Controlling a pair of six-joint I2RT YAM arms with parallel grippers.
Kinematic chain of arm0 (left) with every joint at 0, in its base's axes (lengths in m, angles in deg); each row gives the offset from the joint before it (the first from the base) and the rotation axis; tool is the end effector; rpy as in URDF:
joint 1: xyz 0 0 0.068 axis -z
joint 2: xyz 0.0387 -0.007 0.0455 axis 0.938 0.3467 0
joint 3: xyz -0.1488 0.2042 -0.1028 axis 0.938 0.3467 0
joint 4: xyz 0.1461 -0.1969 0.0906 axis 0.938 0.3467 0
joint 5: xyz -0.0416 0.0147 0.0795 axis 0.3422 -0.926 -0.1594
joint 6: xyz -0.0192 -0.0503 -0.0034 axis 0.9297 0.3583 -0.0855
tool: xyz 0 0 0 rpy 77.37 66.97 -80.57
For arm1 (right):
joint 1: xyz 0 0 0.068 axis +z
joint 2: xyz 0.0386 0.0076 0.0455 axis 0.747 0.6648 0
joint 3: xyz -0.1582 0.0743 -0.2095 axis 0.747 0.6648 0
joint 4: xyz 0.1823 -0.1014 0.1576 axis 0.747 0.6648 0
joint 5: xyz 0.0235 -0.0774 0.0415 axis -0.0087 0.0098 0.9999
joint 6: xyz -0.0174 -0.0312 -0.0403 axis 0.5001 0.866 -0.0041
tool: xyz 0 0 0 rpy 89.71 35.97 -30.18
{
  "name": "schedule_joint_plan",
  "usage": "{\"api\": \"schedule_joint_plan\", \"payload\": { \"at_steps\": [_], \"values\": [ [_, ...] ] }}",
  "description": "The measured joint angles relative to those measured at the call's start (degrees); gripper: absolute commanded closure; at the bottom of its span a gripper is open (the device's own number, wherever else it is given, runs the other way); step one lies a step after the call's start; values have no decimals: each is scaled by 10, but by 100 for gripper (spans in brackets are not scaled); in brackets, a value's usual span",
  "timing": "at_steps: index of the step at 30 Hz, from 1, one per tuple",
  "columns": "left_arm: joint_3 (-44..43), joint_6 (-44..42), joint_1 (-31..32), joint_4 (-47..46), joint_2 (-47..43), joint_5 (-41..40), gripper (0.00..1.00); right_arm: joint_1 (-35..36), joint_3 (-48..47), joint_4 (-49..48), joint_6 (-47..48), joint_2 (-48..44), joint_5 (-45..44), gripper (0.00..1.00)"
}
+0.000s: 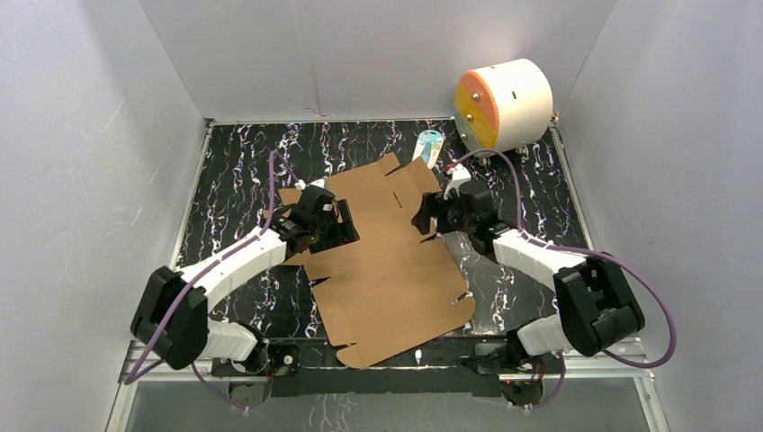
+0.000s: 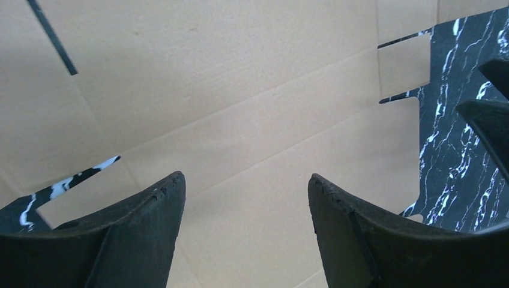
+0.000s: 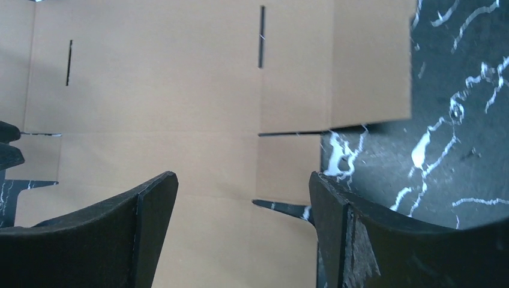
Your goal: Fold the paper box
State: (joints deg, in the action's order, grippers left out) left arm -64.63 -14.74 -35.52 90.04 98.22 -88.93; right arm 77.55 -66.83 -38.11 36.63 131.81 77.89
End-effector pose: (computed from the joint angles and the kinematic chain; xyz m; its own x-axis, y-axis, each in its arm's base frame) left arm 0.2325 -0.1551 0.2397 -0.7652 -0.3108 -0.5638 -0.0105 0.8817 -0.4717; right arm 0.2558 0.1475 0.2131 -0.5317 0.0297 -0.8464 -0.4358 0.8474 0.3035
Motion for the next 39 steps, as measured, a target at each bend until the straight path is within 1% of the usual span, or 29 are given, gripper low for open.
{"api": "schedule_joint_plan", "payload": {
  "at_steps": [4, 10, 14, 17, 20, 24, 29, 30, 36, 39],
  "values": [
    [0, 0, -6, -23, 45, 29, 26, -54, 22, -5, -10, 10, 52, 18],
    [-14, -8, -19, -50, 104, 58, 26, -127, 35, -41, -29, 74, 143, 27],
    [-19, -16, -23, -62, 129, 64, 26, -156, 39, -65, -41, 102, 183, 31],
    [-19, -20, -26, -64, 143, 67, 26, -162, 44, -82, -46, 114, 204, 35],
    [-19, -23, -26, -64, 156, 71, 26, -164, 44, -101, -52, 134, 224, 42],
    [-19, -27, -26, -64, 164, 75, 26, -164, 45, -122, -60, 157, 246, 56],
    [-19, -31, -26, -67, 167, 78, 26, -164, 49, -135, -66, 169, 266, 79],
    [-19, -32, -26, -68, 169, 78, 26, -164, 50, -135, -66, 168, 267, 82],
    [-20, -33, -27, -75, 173, 86, 26, -158, 52, -122, -51, 141, 268, 84],
    [-21, -35, -28, -76, 176, 90, 26, -140, 52, -101, -30, 114, 243, 84]
  ]
}}
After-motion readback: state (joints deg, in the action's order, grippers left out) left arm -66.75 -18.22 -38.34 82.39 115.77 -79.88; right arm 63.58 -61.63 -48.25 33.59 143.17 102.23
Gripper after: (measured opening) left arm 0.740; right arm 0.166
